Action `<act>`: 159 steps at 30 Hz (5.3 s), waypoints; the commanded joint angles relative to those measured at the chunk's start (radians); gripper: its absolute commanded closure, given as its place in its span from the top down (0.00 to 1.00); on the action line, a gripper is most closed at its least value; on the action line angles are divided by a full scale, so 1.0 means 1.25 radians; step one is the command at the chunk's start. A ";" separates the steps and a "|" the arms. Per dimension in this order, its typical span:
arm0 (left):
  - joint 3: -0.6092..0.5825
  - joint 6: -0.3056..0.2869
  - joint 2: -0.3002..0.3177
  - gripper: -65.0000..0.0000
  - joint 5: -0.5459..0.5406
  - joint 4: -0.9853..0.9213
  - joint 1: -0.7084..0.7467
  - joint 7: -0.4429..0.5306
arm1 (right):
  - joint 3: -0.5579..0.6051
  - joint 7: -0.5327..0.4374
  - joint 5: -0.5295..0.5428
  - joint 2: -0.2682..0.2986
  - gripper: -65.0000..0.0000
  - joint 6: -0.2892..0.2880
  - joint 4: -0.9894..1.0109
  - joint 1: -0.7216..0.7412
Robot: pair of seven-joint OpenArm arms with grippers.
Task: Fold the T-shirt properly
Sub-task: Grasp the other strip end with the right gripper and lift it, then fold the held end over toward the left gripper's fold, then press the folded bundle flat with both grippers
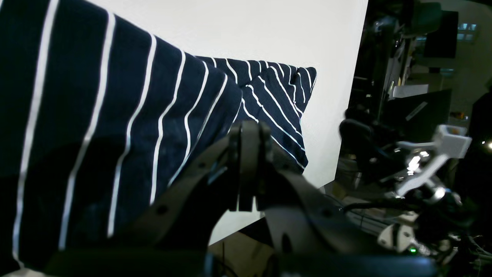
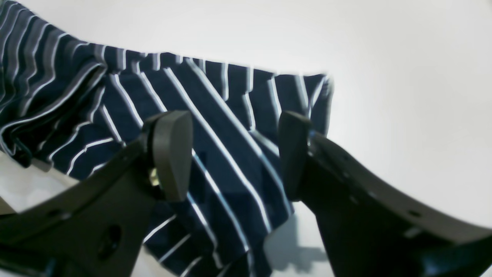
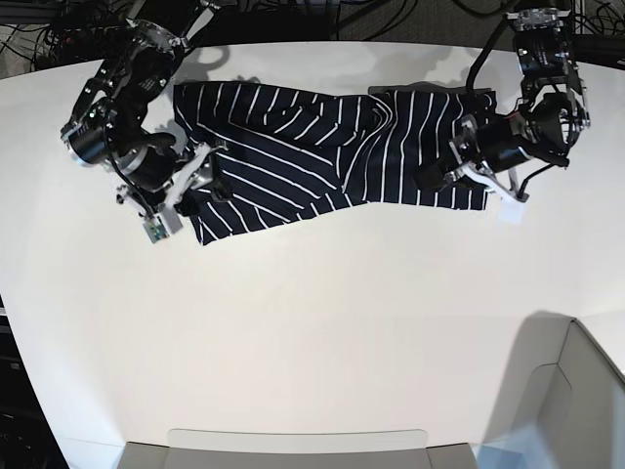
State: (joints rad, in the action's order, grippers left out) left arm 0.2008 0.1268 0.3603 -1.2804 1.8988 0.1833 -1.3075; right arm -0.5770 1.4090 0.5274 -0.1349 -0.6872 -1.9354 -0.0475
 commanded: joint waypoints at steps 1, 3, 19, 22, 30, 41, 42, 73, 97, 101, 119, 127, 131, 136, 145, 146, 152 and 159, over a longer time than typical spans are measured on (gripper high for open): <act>0.001 0.003 0.008 0.00 -0.021 0.011 -0.006 -0.007 | -0.034 -0.010 0.008 0.002 0.54 -0.009 -0.011 0.004; 0.001 0.003 0.007 0.00 -0.021 0.011 -0.006 -0.007 | -0.084 -0.010 0.001 0.002 0.54 -0.009 -0.009 0.003; 0.000 -0.001 0.006 0.00 -0.021 0.011 -0.007 -0.007 | -0.113 -0.010 -0.065 0.008 0.54 -0.009 0.218 0.008; 0.000 -0.003 0.006 0.00 -0.021 0.011 -0.007 -0.007 | -0.112 -0.010 -0.065 0.018 0.54 -0.009 0.239 0.009; 0.000 -0.003 0.006 0.00 -0.023 0.011 -0.006 -0.007 | -0.091 -0.010 -0.067 0.019 0.54 -0.009 0.238 0.009; 0.000 -0.003 0.005 0.00 -0.022 0.011 -0.006 -0.007 | -0.039 -0.010 -0.068 0.019 0.54 -0.009 0.418 0.028; 0.000 -0.003 0.005 0.00 -0.022 0.011 -0.006 -0.007 | -0.029 -0.010 -0.068 0.019 0.54 -0.009 0.436 0.029; 0.001 0.000 0.003 0.00 -0.028 0.011 0.000 -0.007 | 0.008 -0.010 -0.068 0.054 0.00 -0.009 0.643 0.191; 0.009 0.002 0.011 0.00 -0.029 0.013 0.018 -0.007 | -0.279 -0.010 -0.134 0.239 0.00 -0.009 0.420 0.321; 0.009 0.003 0.027 0.00 -0.026 0.013 0.038 -0.007 | -0.215 -0.010 -0.135 0.183 0.00 -0.009 0.243 0.311; 0.185 0.000 0.056 0.00 -0.015 0.009 0.097 -0.070 | 0.500 -0.029 -0.135 0.128 0.00 0.371 -0.071 0.056; 0.192 -0.001 0.055 0.00 -0.015 0.009 0.088 -0.071 | 0.548 -0.105 -0.137 0.127 0.00 0.449 -0.030 0.051; 0.190 -0.001 0.054 0.00 -0.015 0.009 0.087 -0.071 | 0.549 -0.119 -0.137 0.123 0.00 0.449 -0.023 0.061; 0.189 -0.001 0.054 0.00 -0.016 0.009 0.087 -0.071 | 0.567 -0.102 -0.137 0.127 0.00 0.449 0.023 0.084; 0.193 0.002 0.054 0.00 -0.016 0.009 0.092 -0.071 | 0.753 -0.075 -0.132 0.127 0.49 0.449 0.039 0.145; 0.193 0.002 0.054 0.00 -0.016 0.009 0.092 -0.071 | 0.779 -0.075 -0.134 0.127 0.51 0.449 0.039 0.154; 0.195 0.003 0.054 0.00 -0.016 0.009 0.093 -0.071 | 0.866 -0.076 -0.130 0.121 0.53 0.449 0.029 0.213; 0.187 0.001 0.049 0.00 -0.020 0.009 0.090 -0.071 | 0.754 -0.070 -0.129 0.149 0.53 0.444 -0.017 0.231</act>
State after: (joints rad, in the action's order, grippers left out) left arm 0.4328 0.1196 0.4122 -1.2758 1.8950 0.3016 -1.3796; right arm 0.3679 1.3285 0.3637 0.0494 -0.1322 -1.9434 0.2230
